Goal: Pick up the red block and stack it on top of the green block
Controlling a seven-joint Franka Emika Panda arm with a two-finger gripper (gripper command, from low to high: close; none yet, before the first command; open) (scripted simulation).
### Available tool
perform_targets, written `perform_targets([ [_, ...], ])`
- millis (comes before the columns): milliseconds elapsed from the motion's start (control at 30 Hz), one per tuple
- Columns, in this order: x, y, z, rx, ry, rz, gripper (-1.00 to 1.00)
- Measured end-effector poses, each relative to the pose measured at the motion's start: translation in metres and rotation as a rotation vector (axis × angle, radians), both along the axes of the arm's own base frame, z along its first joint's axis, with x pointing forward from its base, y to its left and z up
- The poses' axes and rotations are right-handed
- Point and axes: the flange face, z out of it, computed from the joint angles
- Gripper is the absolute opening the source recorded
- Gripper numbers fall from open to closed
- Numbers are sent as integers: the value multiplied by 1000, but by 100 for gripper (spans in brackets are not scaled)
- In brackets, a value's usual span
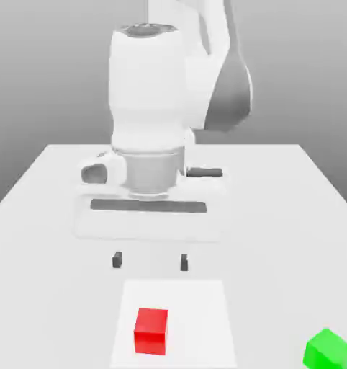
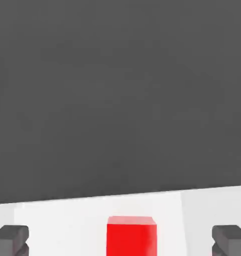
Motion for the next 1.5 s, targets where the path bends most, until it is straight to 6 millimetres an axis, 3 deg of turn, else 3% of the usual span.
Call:
perform_targets([
  [100,-12,-2,-51,1,69,-5,0],
  [233,-15,-2,-102,1,81,-6,0],
  [267,-15,-2,-111,1,82,-6,-100],
  [500,-15,-2,-112,1,82,-6,-100],
  [667,-15,-2,-60,1,82,-5,-100],
  [767,1,41,-48,-4,89,58,-100],
  [933,23,140,-37,-12,95,189,-100],
  [1133,22,261,-20,-12,84,329,-100],
  [1267,20,278,-67,-12,81,347,-100],
  [1300,20,279,-75,-12,81,348,100],
  [1500,20,279,-79,-13,81,348,100],
])
